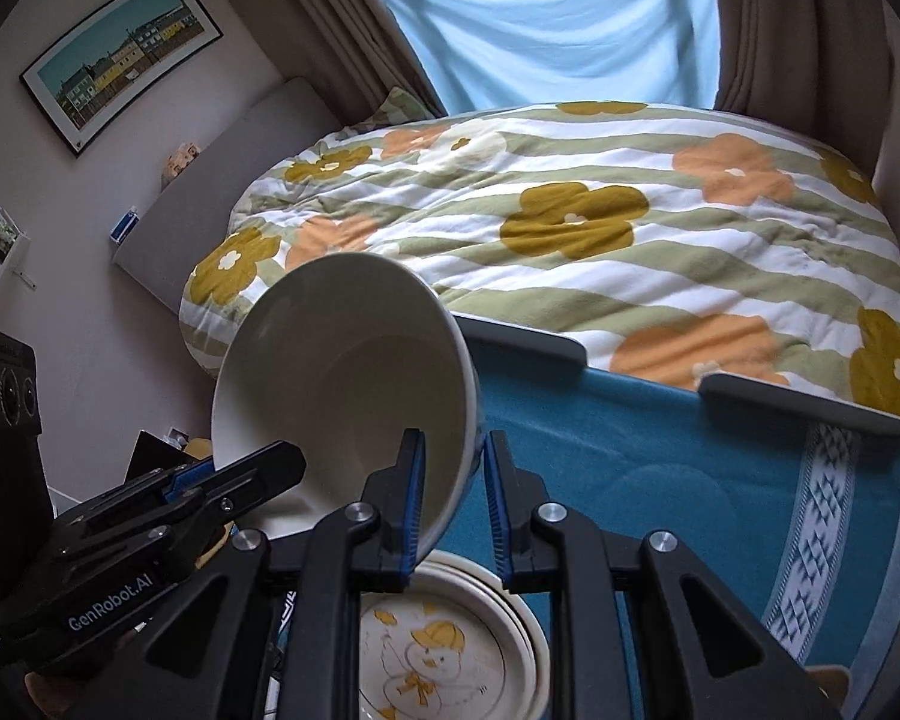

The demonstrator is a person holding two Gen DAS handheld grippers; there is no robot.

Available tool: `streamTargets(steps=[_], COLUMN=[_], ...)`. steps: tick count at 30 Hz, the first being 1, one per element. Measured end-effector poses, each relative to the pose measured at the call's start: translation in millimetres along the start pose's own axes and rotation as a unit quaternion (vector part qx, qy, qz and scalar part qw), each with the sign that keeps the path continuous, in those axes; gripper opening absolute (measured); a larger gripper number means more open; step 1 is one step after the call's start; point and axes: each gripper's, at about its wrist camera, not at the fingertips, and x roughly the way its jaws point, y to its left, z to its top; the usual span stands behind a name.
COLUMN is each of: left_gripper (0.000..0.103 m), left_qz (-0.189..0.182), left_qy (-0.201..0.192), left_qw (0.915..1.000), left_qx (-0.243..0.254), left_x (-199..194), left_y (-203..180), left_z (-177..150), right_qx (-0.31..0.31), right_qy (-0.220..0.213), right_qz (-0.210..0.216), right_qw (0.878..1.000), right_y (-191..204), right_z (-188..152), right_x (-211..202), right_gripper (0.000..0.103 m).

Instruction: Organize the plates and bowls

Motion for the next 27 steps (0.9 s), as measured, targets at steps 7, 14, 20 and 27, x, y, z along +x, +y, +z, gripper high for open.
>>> streamTargets(steps=[7, 14, 20, 27], left_gripper=[0.02, 0.02, 0.02, 0.02], left_qz=[-0.023, -0.053, -0.056, -0.024], left_qy=[0.004, 0.054, 0.115, 0.166], left_qw=[0.9993, 0.9965, 0.9903, 0.9818], left_qx=[0.029, 0.036, 0.056, 0.089], left_x=[-19, 0, 32, 73], left_y=[-90, -162, -200, -216], left_z=[-62, -136, -177, -199], right_qx=[0.026, 0.048, 0.083, 0.107], right_qy=[-0.015, -0.001, 0.029, 0.054], right_qz=[-0.023, -0.065, -0.085, -0.096], right_qw=[0.999, 0.997, 0.992, 0.988], right_y=[-51, -106, -148, -176], right_z=[-58, -117, -155, -176], right_x=[-76, -123, -130, -111], right_gripper=[0.018, 0.018, 0.018, 0.018])
